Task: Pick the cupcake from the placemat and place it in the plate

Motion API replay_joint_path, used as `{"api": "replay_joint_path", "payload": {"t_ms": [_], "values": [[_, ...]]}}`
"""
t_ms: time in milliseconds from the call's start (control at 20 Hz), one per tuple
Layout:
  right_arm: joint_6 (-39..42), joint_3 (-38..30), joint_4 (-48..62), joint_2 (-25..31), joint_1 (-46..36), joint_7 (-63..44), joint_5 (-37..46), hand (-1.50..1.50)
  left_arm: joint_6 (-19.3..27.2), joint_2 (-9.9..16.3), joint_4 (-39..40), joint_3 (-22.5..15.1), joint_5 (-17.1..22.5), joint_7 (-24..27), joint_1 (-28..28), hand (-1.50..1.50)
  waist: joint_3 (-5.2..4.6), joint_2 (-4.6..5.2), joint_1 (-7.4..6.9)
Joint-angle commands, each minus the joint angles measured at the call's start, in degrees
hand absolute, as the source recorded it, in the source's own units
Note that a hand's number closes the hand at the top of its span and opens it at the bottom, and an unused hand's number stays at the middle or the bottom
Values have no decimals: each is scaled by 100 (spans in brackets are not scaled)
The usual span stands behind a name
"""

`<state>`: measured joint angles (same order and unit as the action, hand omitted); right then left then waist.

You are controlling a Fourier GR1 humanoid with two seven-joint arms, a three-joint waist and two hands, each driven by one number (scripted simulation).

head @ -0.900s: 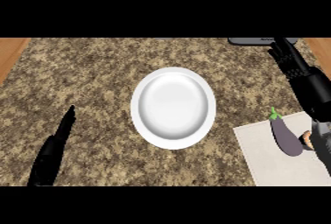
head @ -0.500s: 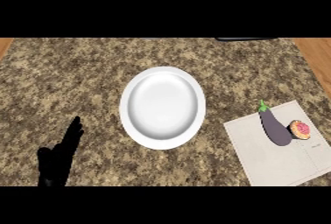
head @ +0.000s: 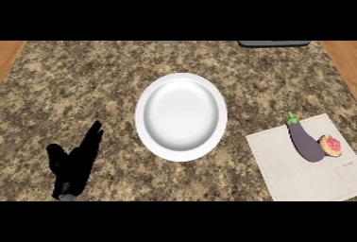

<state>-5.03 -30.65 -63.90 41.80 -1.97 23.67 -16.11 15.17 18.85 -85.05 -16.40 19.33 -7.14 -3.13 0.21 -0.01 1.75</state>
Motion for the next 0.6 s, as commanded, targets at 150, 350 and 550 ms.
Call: {"api": "replay_joint_path", "payload": {"t_ms": [150, 350, 550], "values": [[765, 16, 1, 732, 822, -286, 365, -150, -184, -148, 189, -5, -34, -92, 67, 0, -26, -4, -118], [1093, 735, -434, 1151, 1089, -1036, 946, -150, -358, 11, 191, 114, 78, -215, 147, 0, -36, 4, -173], [1357, 934, -1298, 1416, 1214, -1907, 1034, -150, -226, -250, 242, -79, -139, -148, 183, 0, -36, -4, -147]]}}
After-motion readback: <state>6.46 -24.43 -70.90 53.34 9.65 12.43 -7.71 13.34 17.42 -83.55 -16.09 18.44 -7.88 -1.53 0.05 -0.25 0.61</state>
